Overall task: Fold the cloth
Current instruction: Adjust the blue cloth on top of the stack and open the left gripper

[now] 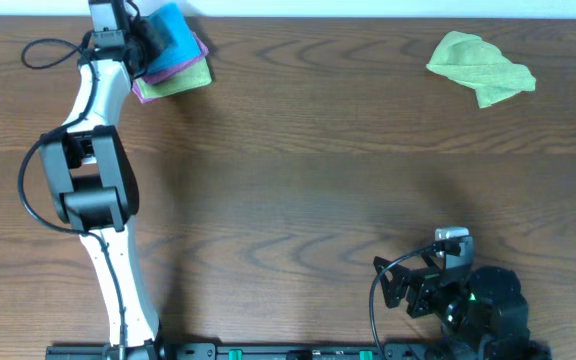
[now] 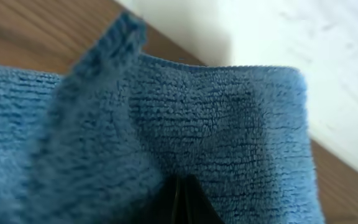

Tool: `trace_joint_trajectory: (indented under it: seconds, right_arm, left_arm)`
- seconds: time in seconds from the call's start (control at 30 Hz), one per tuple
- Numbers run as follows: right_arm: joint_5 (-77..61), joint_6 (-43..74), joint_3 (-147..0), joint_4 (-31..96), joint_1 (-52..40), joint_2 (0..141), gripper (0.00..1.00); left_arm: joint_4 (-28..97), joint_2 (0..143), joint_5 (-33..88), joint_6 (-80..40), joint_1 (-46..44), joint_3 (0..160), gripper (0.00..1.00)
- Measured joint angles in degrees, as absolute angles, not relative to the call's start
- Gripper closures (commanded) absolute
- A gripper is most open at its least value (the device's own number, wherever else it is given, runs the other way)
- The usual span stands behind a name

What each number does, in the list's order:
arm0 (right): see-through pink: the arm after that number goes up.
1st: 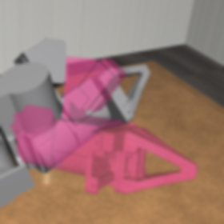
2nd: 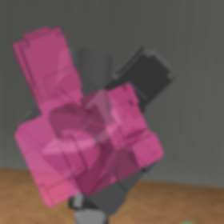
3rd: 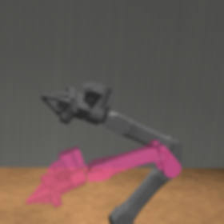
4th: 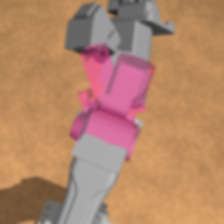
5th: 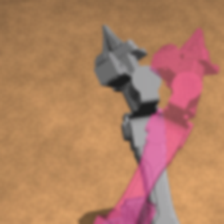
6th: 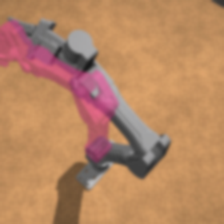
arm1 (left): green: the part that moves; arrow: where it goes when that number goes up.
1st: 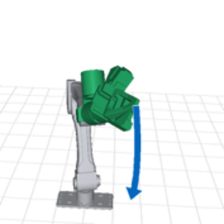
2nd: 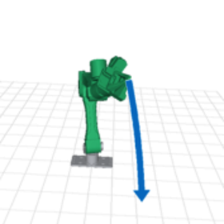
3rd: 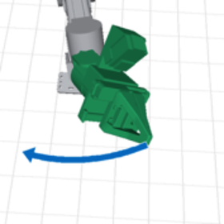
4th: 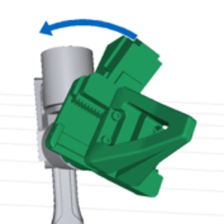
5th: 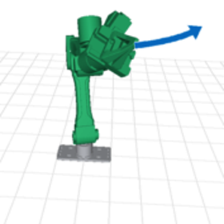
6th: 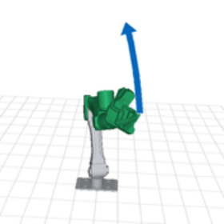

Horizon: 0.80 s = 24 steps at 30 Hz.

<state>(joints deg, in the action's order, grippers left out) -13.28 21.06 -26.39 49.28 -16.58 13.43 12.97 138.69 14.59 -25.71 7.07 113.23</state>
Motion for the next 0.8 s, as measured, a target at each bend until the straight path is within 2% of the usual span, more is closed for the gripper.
trace_joint_trajectory:
  seconds: [0.3,0.4,0.43,0.5,0.63,0.73,0.8]
  right_arm:
    - [-13.28,21.08,-26.39,49.28,-16.58,13.43,0.01]
    - [-13.28,21.08,-26.39,49.28,-16.58,13.43,0.01]
    - [-13.28,21.08,-26.39,49.25,-16.58,13.43,0.01]
    - [-13.28,21.08,-26.39,49.28,-16.58,13.43,0.01]
    - [-13.28,21.08,-26.39,49.28,-16.58,13.43,0.01]
    - [-13.26,21.06,-26.39,49.25,-16.58,13.43,0.01]
    - [-13.26,21.08,-26.39,49.28,-16.58,13.43,0.01]
  left_arm:
    - [14.04,140.18,14.61,-25.45,7.07,113.82,0.93]
    - [14.48,140.18,14.81,-24.99,7.07,113.86,0.76]
    - [14.50,140.18,15.03,-25.45,7.07,113.97,0.67]
    - [14.48,140.18,15.75,-24.67,7.07,114.21,0.58]
    - [15.14,139.70,16.99,-23.00,7.01,114.34,0.51]
    - [17.41,138.52,17.43,-20.60,7.03,114.34,0.36]
    - [19.29,137.14,17.63,-19.11,7.01,114.34,0.31]
